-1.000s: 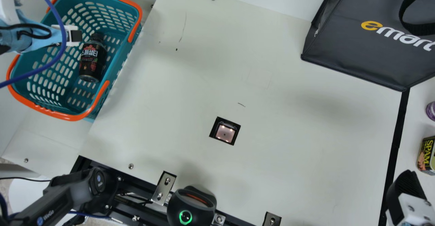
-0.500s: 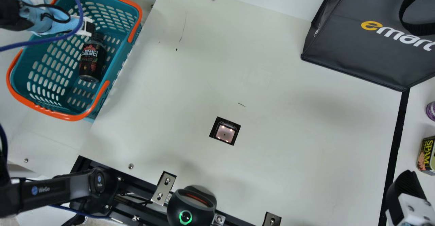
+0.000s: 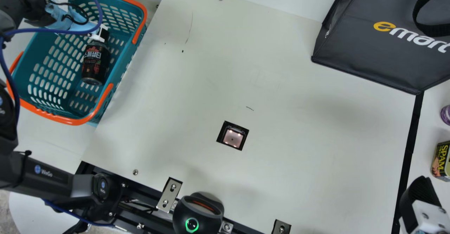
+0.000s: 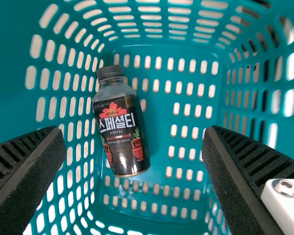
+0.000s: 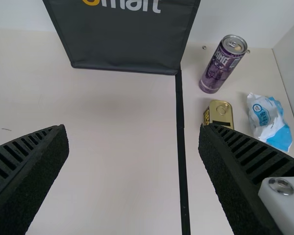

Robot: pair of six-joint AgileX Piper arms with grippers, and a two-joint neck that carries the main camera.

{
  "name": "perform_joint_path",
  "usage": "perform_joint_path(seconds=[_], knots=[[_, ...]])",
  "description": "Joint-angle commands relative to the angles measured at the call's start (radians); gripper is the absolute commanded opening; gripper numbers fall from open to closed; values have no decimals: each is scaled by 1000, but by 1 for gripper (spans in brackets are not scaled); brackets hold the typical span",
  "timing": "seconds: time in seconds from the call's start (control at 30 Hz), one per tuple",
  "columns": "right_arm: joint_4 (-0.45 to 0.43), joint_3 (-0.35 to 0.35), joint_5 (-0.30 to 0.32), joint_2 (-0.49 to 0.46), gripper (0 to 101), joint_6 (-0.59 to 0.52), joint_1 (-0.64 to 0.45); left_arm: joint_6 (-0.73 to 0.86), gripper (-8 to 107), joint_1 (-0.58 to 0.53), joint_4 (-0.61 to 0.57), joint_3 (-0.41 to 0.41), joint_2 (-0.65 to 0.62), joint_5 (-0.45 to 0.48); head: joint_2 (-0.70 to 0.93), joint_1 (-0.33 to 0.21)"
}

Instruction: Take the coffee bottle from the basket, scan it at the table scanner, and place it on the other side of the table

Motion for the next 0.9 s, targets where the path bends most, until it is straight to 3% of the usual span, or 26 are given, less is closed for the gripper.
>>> perform_joint_path(seconds=[0.0, 0.43, 0.87], knots=[[0, 0, 0, 0, 95, 0, 0, 47, 90, 6, -6, 3, 23, -10, 2, -27], [0, 0, 0, 0, 95, 0, 0, 227, 90, 39, -30, 24, 139, -90, 2, -27], [0, 0, 0, 0, 95, 0, 0, 235, 90, 23, -9, -26, 278, -152, 2, -27]])
